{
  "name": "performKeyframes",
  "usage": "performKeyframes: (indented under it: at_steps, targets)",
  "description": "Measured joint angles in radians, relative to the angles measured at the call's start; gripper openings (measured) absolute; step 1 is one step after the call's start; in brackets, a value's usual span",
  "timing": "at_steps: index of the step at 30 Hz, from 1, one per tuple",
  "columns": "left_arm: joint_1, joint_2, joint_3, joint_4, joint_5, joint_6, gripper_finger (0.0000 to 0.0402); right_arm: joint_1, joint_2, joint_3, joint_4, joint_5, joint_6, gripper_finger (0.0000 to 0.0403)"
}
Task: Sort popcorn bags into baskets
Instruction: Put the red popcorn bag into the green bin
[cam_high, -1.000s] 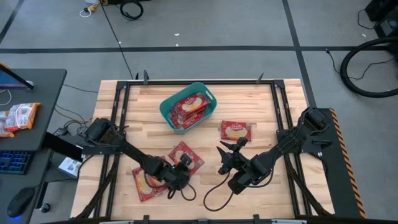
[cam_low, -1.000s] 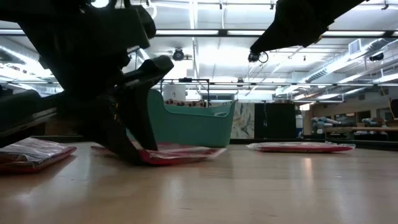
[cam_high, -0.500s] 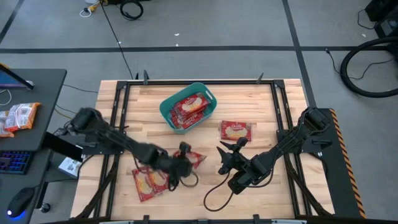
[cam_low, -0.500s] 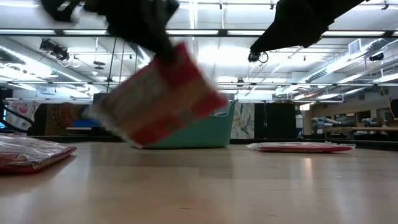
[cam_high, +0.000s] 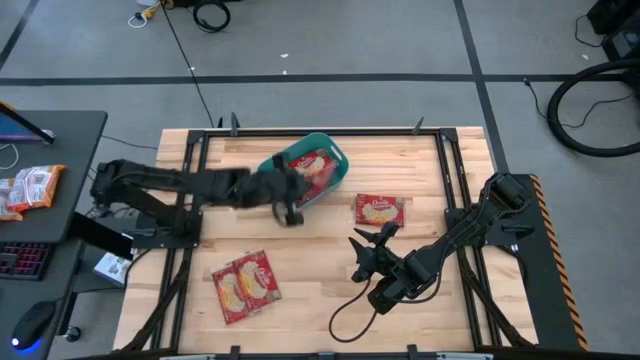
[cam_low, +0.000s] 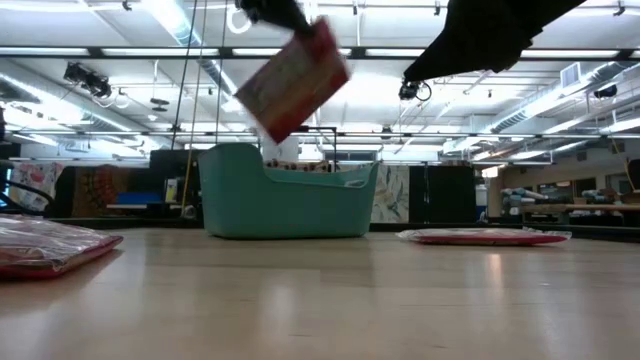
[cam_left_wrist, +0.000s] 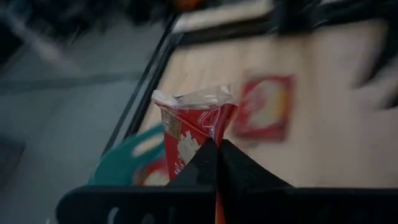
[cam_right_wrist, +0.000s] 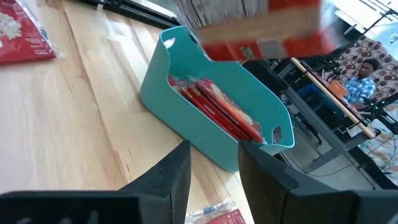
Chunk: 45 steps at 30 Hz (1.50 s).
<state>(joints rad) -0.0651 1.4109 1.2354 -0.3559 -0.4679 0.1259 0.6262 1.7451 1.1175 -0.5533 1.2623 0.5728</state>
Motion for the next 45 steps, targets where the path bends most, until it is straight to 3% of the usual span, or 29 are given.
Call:
performKeyframes:
  at_steps: [6,14,17,21,26,31,35,41,45]
  targets:
    - [0.196,0.067,0.000,-0.054,0.070,-0.051,0.0003,0.000,0.000,0.000,0.006,0.000,0.000,0.0137]
    - [0.377,0.202,0.000,-0.027,0.107,-0.025,0.0013,0.000,0.000,0.000,0.009,0.001,-0.006,0.0137]
    - [0.408,0.217,0.000,-0.011,0.140,-0.009,0.0040,0.000,0.000,0.000,0.009,0.001,-0.004,0.0137]
    - [0.390,0.204,0.029,-0.030,0.219,0.006,0.0108,0.000,0.000,0.000,0.009,0.001,-0.006,0.0137]
    - [0.278,0.137,0.075,-0.119,0.300,0.144,0.0172,0.000,0.000,0.000,0.008,0.001,-0.008,0.0137]
    - [0.071,0.082,0.076,-0.315,0.337,0.275,0.0178,0.000,0.000,0.000,0.008,0.000,-0.008,0.0137]
    - [-0.114,0.079,0.061,-0.437,0.346,0.206,0.0169,0.000,0.000,0.000,0.013,-0.007,-0.008,0.0137]
    - [-0.362,0.079,-0.006,-0.445,0.342,0.044,0.0163,0.000,0.000,0.000,0.021,-0.009,-0.007,0.0137]
    - [-0.494,0.079,-0.087,-0.450,0.324,0.016,0.0163,0.000,0.000,0.000,0.026,-0.010,-0.008,0.0137]
